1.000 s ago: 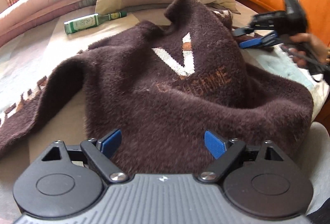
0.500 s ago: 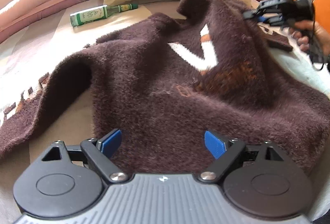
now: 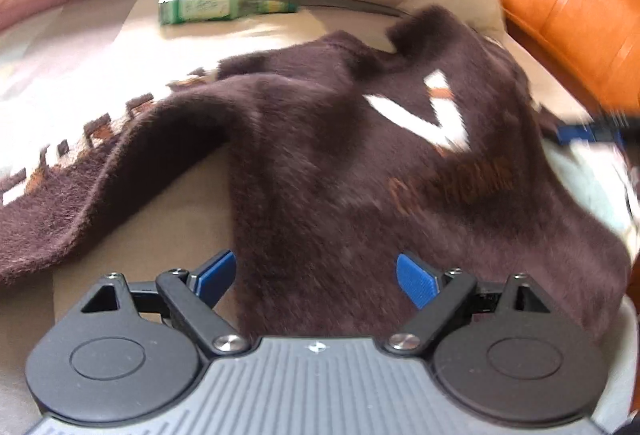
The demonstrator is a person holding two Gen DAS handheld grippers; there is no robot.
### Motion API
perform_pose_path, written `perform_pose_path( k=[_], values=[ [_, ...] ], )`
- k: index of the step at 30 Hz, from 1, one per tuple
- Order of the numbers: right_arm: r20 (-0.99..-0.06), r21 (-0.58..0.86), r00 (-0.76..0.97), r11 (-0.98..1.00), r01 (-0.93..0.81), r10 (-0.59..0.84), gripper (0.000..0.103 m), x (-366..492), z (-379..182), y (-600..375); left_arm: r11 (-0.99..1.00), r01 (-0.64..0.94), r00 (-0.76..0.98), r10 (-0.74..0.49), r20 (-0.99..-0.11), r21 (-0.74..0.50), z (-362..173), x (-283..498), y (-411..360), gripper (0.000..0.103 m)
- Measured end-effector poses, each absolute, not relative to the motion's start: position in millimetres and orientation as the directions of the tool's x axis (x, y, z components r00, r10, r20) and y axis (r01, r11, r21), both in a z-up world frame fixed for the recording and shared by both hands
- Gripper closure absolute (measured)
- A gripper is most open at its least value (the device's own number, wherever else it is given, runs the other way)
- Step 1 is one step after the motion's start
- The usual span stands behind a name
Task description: Fold clothes
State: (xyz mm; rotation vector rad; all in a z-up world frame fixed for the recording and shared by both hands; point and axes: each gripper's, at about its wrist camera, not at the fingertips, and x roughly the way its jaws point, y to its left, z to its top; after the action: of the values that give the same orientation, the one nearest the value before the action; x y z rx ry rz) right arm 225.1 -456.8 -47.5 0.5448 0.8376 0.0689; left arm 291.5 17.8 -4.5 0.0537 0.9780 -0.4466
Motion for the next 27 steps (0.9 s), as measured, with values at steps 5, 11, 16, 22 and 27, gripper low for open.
perform_pose_path(
  k=[5, 11, 16, 22, 27],
  values=[
    [-0.651, 0.537, 0.677, 0.839, 0.089, 0.345, 0.023, 230.8, -56.1, -456.6, 0.9, 0.398, 0.474, -0.367, -0.8, -0.177, -7.4, 329.7, 16.4, 0.015],
    [-0.617, 0.59, 0.676, 0.805, 0.059, 0.403, 0.02, 273.8, -74.0, -463.7, 0.888, 0.333, 0.437, -0.443, -0.782, -0.317, -31.0, 381.3, 29.2, 0.024],
    [-0.587, 0.626, 0.669, 0.78, 0.016, 0.457, 0.025, 298.2, -95.9, -465.4, 0.863, 0.276, 0.432, -0.504, -0.747, -0.422, -49.6, 403.8, 33.8, 0.073],
    [-0.593, 0.539, 0.701, 0.842, -0.019, 0.395, 0.068, 293.2, -80.6, -449.4, 0.882, 0.288, 0.501, -0.47, -0.727, -0.372, -38.5, 405.6, 28.3, 0.093],
    [-0.572, 0.52, 0.755, 0.854, 0.031, 0.321, 0.07, 282.6, -51.2, -458.5, 0.891, 0.264, 0.549, -0.453, -0.703, -0.368, -18.1, 408.3, 40.6, 0.09]
  ],
)
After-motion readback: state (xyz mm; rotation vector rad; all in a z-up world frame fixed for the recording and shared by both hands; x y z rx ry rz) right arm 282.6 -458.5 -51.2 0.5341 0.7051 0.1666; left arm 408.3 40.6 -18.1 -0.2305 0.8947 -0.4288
